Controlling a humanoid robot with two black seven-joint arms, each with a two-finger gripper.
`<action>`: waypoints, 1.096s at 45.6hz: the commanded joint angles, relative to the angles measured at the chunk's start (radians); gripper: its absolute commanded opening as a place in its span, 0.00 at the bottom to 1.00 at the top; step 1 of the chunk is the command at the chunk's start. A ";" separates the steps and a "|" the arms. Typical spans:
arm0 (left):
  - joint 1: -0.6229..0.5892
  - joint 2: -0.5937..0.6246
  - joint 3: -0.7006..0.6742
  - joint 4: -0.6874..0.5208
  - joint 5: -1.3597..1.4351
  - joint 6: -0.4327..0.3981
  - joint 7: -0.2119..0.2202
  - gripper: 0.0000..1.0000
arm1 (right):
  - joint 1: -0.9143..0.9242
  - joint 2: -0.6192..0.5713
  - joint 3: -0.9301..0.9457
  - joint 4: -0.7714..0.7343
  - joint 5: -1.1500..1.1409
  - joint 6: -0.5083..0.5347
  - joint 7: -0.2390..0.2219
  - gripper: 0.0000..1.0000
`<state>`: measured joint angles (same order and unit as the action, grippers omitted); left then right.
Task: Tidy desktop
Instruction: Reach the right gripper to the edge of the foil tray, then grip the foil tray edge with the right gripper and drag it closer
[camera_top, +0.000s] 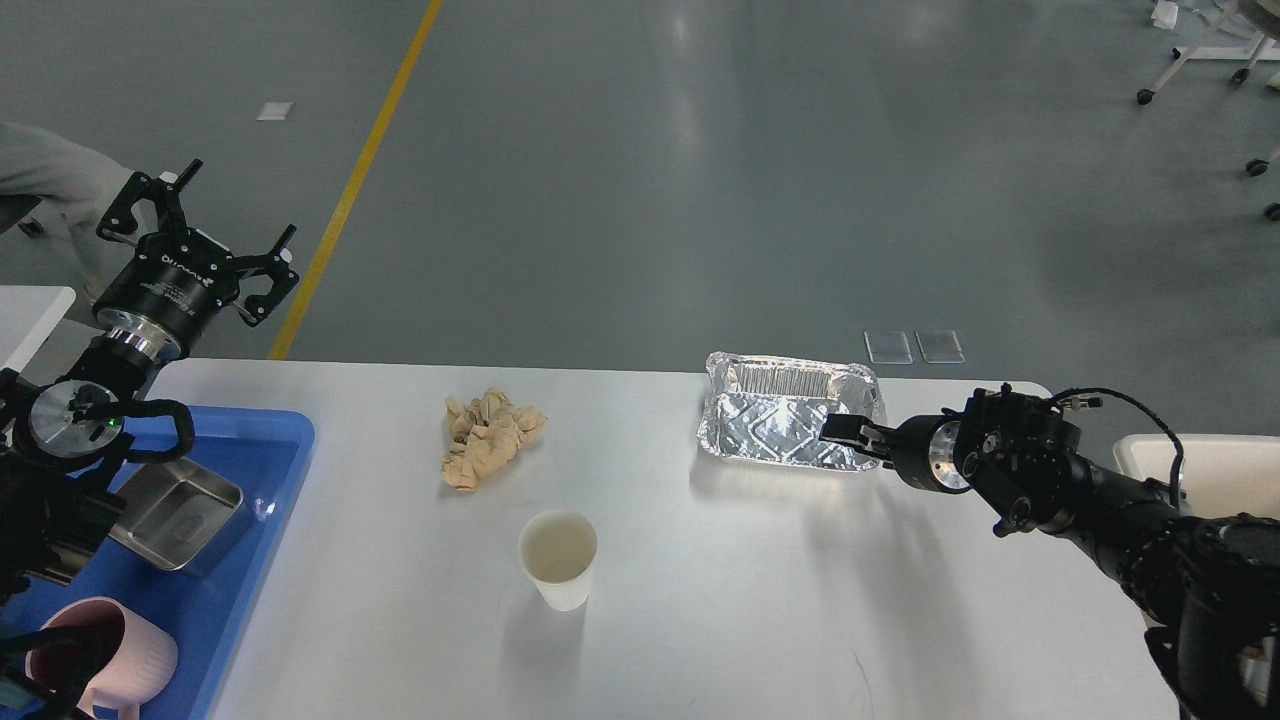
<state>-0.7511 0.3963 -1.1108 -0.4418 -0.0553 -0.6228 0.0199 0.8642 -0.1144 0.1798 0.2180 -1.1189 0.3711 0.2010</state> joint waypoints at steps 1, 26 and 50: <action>0.006 0.003 -0.001 0.000 0.000 0.000 0.000 0.98 | -0.001 0.008 0.000 0.001 0.010 -0.001 0.003 0.68; 0.006 0.009 0.000 0.000 0.002 0.000 0.000 0.98 | -0.005 0.009 -0.008 0.011 0.013 0.026 0.044 0.00; 0.004 0.009 0.002 0.000 0.005 0.000 0.002 0.98 | 0.059 -0.244 -0.008 0.271 0.057 0.146 0.035 0.00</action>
<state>-0.7456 0.4066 -1.1093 -0.4418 -0.0507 -0.6228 0.0214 0.9123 -0.2392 0.1725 0.3616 -1.0609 0.4989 0.2450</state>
